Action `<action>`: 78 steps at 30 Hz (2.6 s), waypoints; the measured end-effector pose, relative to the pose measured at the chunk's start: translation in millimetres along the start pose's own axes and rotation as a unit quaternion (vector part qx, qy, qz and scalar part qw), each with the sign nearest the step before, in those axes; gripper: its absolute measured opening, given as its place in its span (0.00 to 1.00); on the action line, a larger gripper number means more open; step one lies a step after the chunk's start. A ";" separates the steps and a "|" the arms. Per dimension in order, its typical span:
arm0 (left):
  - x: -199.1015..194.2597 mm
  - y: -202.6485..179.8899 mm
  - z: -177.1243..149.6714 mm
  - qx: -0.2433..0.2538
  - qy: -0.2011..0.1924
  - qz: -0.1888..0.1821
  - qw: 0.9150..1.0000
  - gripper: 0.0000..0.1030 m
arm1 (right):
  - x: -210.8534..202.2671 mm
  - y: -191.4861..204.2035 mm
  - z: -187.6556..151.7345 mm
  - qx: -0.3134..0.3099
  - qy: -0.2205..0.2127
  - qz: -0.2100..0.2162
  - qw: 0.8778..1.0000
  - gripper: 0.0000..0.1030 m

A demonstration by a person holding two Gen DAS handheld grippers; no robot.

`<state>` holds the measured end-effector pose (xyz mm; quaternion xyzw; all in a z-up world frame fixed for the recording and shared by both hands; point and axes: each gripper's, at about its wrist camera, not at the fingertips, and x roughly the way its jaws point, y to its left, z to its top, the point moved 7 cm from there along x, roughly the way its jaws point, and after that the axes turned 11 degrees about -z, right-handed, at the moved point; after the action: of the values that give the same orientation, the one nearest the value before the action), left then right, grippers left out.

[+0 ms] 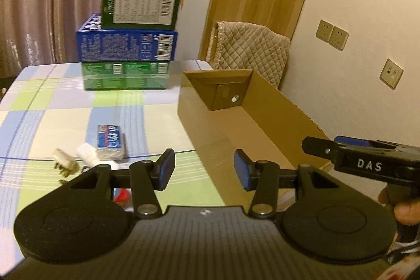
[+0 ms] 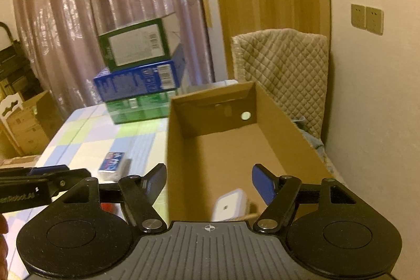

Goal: Organize rigid objects
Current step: 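Open both tools to release the items into the box and withdraw, then move the left tool to the gold TP-LINK router and grasp it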

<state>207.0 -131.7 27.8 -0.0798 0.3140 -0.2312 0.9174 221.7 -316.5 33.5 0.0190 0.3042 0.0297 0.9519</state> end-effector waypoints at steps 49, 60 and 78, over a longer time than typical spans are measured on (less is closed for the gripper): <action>-104.1 148.6 -107.1 -0.037 0.064 0.093 0.993 0.82 | -21.6 142.9 -97.7 -0.031 0.055 0.059 0.996 0.90; -50.6 183.7 -126.9 -0.020 0.120 0.076 0.990 0.84 | 37.6 171.4 -128.3 -0.045 0.098 0.052 0.993 0.90; 34.4 185.1 -138.1 0.073 0.164 0.017 0.984 0.83 | 88.2 157.3 -149.2 -0.033 0.136 0.022 0.990 0.90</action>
<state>215.6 14.8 -153.8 0.0314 0.4440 -0.2478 0.8605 199.7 -150.9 -130.5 -0.0101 0.4290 0.0627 0.9011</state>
